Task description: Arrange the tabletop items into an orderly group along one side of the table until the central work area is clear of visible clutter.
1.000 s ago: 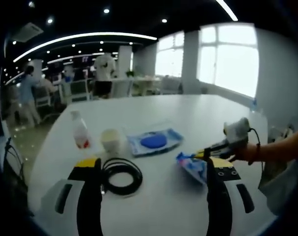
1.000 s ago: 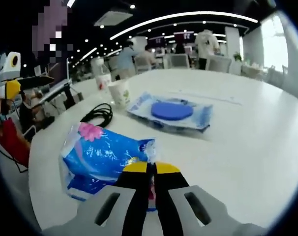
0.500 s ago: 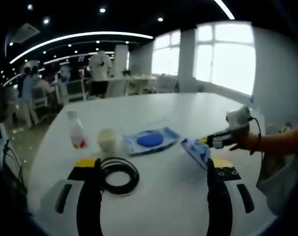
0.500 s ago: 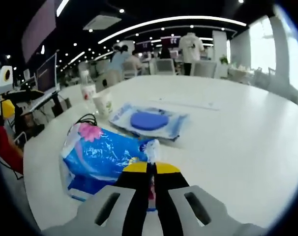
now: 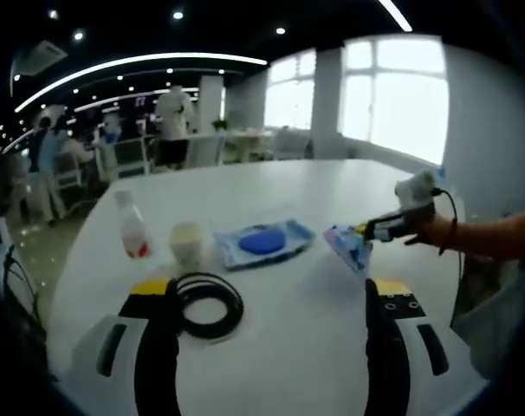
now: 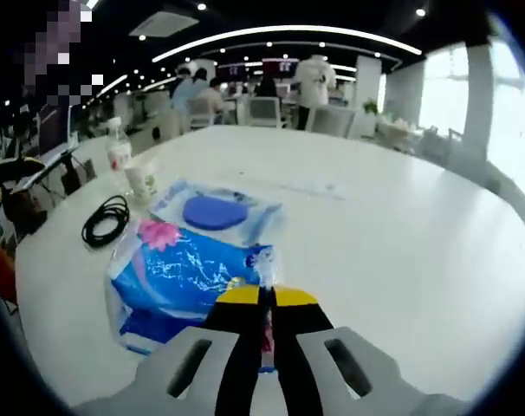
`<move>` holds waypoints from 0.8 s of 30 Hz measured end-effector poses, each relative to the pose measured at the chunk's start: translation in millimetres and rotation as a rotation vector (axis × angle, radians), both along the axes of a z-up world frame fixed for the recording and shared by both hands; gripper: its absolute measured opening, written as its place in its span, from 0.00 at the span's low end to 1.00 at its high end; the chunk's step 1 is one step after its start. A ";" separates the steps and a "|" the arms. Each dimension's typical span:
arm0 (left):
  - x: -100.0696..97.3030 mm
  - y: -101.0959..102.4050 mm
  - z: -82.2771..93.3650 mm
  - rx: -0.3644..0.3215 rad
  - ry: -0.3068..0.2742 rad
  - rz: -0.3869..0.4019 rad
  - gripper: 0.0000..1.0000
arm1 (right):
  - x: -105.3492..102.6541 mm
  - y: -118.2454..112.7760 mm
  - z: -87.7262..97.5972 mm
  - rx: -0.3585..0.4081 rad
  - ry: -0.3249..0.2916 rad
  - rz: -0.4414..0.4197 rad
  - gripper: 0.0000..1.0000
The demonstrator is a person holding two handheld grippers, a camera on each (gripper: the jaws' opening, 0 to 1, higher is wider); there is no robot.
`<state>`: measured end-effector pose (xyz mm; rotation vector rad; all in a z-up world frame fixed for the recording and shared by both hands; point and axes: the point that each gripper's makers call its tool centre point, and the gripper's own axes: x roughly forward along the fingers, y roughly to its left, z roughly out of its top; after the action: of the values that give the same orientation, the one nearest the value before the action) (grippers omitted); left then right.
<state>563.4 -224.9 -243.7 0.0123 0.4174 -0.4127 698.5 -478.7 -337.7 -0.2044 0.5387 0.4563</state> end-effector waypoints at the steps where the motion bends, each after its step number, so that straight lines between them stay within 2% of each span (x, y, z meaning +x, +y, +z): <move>1: -0.5 0.4 -1.5 0.001 0.006 -0.002 0.87 | 2.9 -3.9 1.7 0.000 -0.003 -0.015 0.03; 11: -0.9 2.6 -5.9 0.003 0.018 -0.005 0.87 | 26.0 -35.0 14.1 -0.048 -0.019 -0.086 0.03; 24: -1.2 5.0 -13.8 0.010 0.040 -0.012 0.87 | 55.6 -63.5 17.4 -0.079 -0.013 -0.165 0.03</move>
<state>562.2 -219.9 -257.5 0.0169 0.4588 -0.4236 754.1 -542.2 -320.3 -0.2366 0.5563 0.2730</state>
